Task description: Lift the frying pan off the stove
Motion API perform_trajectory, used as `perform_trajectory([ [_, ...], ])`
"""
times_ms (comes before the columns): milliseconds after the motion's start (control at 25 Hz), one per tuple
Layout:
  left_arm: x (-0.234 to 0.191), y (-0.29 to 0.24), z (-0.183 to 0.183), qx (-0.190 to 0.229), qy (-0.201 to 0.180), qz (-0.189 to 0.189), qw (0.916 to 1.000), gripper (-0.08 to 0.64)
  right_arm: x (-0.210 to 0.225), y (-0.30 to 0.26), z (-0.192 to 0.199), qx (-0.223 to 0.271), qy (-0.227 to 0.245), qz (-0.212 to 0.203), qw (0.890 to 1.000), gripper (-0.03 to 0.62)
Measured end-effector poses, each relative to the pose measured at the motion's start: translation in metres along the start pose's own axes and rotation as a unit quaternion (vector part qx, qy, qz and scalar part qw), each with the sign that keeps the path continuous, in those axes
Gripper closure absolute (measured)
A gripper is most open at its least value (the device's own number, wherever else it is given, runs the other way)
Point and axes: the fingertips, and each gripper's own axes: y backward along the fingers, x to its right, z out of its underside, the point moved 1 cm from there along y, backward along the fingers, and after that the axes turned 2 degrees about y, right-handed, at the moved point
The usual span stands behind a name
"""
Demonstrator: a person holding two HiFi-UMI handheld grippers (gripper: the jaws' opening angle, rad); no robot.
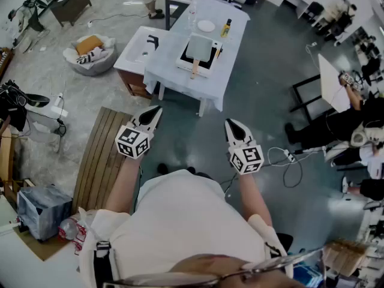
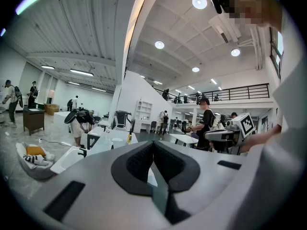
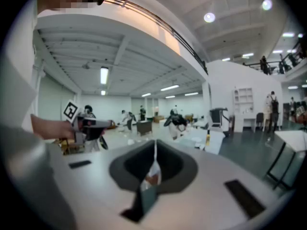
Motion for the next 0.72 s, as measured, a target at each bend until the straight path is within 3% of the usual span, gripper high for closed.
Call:
perform_trajectory([
  [720,0.023,-0.011,0.012,-0.005,0.004,-0.019,0.9998,0.529,0.019,0.008,0.006,-0.001,-0.004,-0.025,1.000,0.557],
])
